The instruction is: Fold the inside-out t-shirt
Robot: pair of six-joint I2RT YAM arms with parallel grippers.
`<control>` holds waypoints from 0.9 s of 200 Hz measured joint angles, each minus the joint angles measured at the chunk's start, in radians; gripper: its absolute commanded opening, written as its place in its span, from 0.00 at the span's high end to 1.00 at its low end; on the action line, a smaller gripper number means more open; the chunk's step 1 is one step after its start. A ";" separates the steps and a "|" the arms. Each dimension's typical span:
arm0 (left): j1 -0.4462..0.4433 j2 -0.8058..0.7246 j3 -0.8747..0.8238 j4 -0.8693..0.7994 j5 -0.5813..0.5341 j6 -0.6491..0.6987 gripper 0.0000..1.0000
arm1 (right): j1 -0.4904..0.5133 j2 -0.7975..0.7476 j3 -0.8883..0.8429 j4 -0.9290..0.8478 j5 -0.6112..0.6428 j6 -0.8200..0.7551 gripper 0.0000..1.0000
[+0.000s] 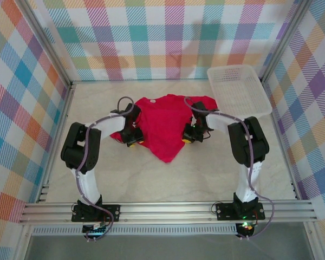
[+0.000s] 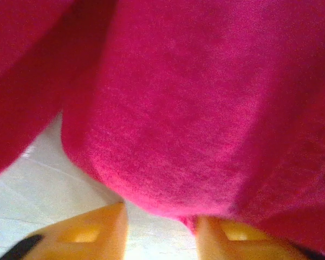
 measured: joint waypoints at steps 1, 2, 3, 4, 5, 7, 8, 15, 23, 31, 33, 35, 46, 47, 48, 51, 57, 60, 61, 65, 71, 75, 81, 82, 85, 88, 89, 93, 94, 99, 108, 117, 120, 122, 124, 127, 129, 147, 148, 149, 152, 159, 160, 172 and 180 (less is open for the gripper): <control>0.000 0.003 0.004 -0.005 -0.001 0.001 0.83 | -0.001 0.006 0.011 0.000 0.001 -0.001 1.00; 0.000 0.005 0.008 -0.010 -0.002 -0.001 0.83 | -0.001 0.008 0.016 0.000 0.002 0.000 1.00; 0.001 0.010 0.014 -0.019 -0.003 -0.006 0.84 | -0.002 0.011 0.021 0.000 0.002 0.000 1.00; 0.002 0.013 0.018 -0.023 -0.004 -0.009 0.85 | -0.002 0.018 0.030 0.000 0.002 0.000 1.00; 0.003 0.018 0.026 -0.032 -0.005 -0.008 0.85 | -0.002 0.021 0.035 0.000 0.002 0.000 1.00; 0.004 0.022 0.032 -0.043 -0.007 -0.002 0.86 | -0.003 0.028 0.049 0.000 0.002 0.000 1.00; 0.005 0.026 0.039 -0.051 -0.008 0.001 0.87 | -0.003 0.031 0.054 0.001 0.002 0.000 1.00; 0.008 0.043 0.065 -0.081 -0.013 0.001 0.91 | -0.005 0.053 0.099 -0.001 0.003 0.000 1.00; 0.009 0.054 0.087 -0.099 -0.018 -0.002 0.95 | -0.006 0.064 0.138 -0.010 0.005 -0.005 1.00; 0.008 0.057 0.098 -0.093 -0.023 0.000 0.99 | -0.007 0.065 0.169 -0.029 0.006 -0.014 1.00; 0.008 0.057 0.101 -0.087 -0.023 0.005 1.00 | -0.007 0.065 0.177 -0.035 0.007 -0.017 1.00; 0.008 0.057 0.105 -0.080 -0.025 0.006 1.00 | -0.007 0.064 0.185 -0.040 0.006 -0.019 1.00; 0.006 0.057 0.128 -0.064 -0.035 0.010 1.00 | -0.008 0.056 0.222 -0.073 0.007 -0.035 1.00; 0.006 0.056 0.131 -0.064 -0.036 0.008 1.00 | -0.007 0.055 0.226 -0.078 0.007 -0.037 1.00; 0.006 0.056 0.133 -0.063 -0.037 0.007 1.00 | -0.008 0.055 0.228 -0.080 0.006 -0.038 1.00; 0.006 0.052 0.140 -0.061 -0.040 0.010 1.00 | -0.007 0.050 0.234 -0.089 0.006 -0.044 1.00; 0.006 0.045 0.146 -0.058 -0.044 0.010 1.00 | -0.007 0.039 0.242 -0.107 0.006 -0.054 1.00; 0.006 0.039 0.147 -0.056 -0.044 0.010 1.00 | -0.007 0.031 0.243 -0.116 0.006 -0.059 1.00; 0.006 0.037 0.147 -0.056 -0.044 0.010 1.00 | -0.007 0.027 0.243 -0.121 0.005 -0.061 1.00; 0.006 0.024 0.147 -0.058 -0.044 0.010 1.00 | -0.007 0.015 0.243 -0.137 0.005 -0.069 1.00; 0.006 0.002 0.146 -0.069 -0.043 0.010 1.00 | -0.007 -0.005 0.241 -0.166 0.002 -0.080 1.00; 0.006 -0.016 0.143 -0.074 -0.043 0.010 1.00 | -0.007 -0.024 0.236 -0.181 -0.001 -0.087 1.00; 0.006 -0.049 0.137 -0.083 -0.043 0.010 1.00 | -0.007 -0.057 0.224 -0.201 -0.003 -0.099 1.00; 0.006 -0.058 0.135 -0.084 -0.043 0.010 1.00 | -0.007 -0.066 0.219 -0.205 -0.006 -0.101 1.00; 0.006 -0.079 0.129 -0.089 -0.042 0.010 1.00 | -0.007 -0.086 0.209 -0.214 -0.006 -0.106 1.00; 0.006 -0.103 0.121 -0.093 -0.043 0.010 1.00 | -0.007 -0.105 0.197 -0.221 -0.008 -0.110 1.00; 0.006 -0.109 0.119 -0.094 -0.043 0.010 1.00 | -0.007 -0.116 0.192 -0.225 -0.010 -0.111 1.00; 0.005 -0.146 0.108 -0.101 -0.043 0.010 1.00 | -0.007 -0.147 0.174 -0.235 -0.009 -0.118 1.00; 0.005 -0.151 0.105 -0.103 -0.043 0.010 1.00 | -0.007 -0.158 0.166 -0.239 -0.011 -0.120 1.00; 0.003 -0.205 0.089 -0.115 -0.043 0.010 1.00 | -0.007 -0.205 0.139 -0.254 -0.012 -0.126 1.00; -0.002 -0.291 0.061 -0.132 -0.046 0.010 1.00 | -0.007 -0.294 0.084 -0.282 -0.018 -0.136 1.00; -0.012 -0.390 0.031 -0.155 -0.048 0.010 1.00 | -0.007 -0.383 0.035 -0.306 -0.025 -0.144 1.00; -0.017 -0.421 0.021 -0.163 -0.048 0.010 1.00 | -0.007 -0.419 0.015 -0.314 -0.026 -0.146 1.00; -0.020 -0.441 0.014 -0.167 -0.048 0.010 1.00 | -0.007 -0.440 0.004 -0.319 -0.029 -0.148 1.00; -0.023 -0.455 0.010 -0.172 -0.048 0.010 1.00 | -0.007 -0.453 -0.003 -0.325 -0.031 -0.148 1.00; -0.028 -0.484 0.001 -0.177 -0.047 0.009 1.00 | -0.007 -0.482 -0.017 -0.332 -0.033 -0.148 1.00; -0.031 -0.502 -0.006 -0.180 -0.047 0.009 1.00 | -0.007 -0.502 -0.027 -0.336 -0.037 -0.149 1.00; -0.055 -0.640 -0.071 -0.216 -0.029 -0.009 1.00 | -0.007 -0.640 -0.100 -0.370 -0.076 -0.149 1.00; -0.056 -0.644 -0.074 -0.217 -0.028 -0.010 1.00 | -0.007 -0.648 -0.105 -0.373 -0.080 -0.149 1.00; -0.057 -0.652 -0.079 -0.219 -0.027 -0.011 1.00 | -0.007 -0.652 -0.108 -0.374 -0.081 -0.149 1.00; -0.061 -0.668 -0.091 -0.223 -0.021 -0.014 1.00 | -0.007 -0.669 -0.117 -0.379 -0.090 -0.148 1.00; -0.069 -0.703 -0.119 -0.235 -0.008 -0.022 1.00 | -0.007 -0.704 -0.140 -0.393 -0.108 -0.146 1.00; -0.071 -0.709 -0.125 -0.237 -0.005 -0.024 1.00 | -0.007 -0.708 -0.143 -0.394 -0.111 -0.146 1.00; -0.085 -0.755 -0.172 -0.265 0.016 -0.037 1.00 | -0.007 -0.759 -0.182 -0.418 -0.138 -0.146 1.00; -0.096 -0.779 -0.196 -0.286 0.027 -0.045 1.00 | -0.007 -0.790 -0.206 -0.435 -0.150 -0.144 1.00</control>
